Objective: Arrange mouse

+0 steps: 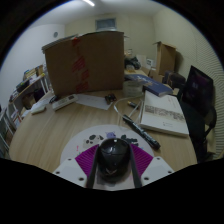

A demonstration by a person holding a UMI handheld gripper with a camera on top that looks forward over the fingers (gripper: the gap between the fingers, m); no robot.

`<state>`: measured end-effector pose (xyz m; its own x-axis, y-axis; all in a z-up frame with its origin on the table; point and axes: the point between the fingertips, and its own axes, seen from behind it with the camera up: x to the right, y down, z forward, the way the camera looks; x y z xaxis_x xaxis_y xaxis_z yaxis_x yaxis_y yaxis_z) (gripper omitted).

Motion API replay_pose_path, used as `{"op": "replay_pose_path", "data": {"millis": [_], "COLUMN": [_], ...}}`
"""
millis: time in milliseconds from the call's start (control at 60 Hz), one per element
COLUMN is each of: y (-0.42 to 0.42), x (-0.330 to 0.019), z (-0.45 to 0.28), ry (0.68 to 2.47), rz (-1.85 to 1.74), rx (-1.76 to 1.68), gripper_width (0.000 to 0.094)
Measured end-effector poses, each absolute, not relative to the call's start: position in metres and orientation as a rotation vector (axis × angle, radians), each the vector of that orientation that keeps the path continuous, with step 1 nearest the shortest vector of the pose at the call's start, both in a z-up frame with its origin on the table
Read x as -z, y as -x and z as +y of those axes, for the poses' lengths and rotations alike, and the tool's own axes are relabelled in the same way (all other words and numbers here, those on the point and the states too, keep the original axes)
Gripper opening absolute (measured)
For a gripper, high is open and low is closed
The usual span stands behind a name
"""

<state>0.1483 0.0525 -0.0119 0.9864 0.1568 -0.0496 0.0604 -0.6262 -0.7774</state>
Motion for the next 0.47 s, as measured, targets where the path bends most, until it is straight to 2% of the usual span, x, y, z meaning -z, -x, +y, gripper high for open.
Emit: {"op": "replay_pose_path", "data": {"millis": [17,100,133,333,467], "y": [-0.148,-0.146,-0.146,-0.155,-0.179], "x": [0.012,0.006,-0.003,-0.049,-0.053], "z": [0.053,0.046,0.041,-0.049,-0.130], "ry": [2.245,2.230,2.203,2.097,2.067], "rz": [-0.156,-0.140,-0.125,-0.124,-0.100], "rx": [-0.139,-0.149,-0.151,-0.154,-0.168], "gripper_width": [0.0577,0.0893,0.0831,0.0835,0.0845]}}
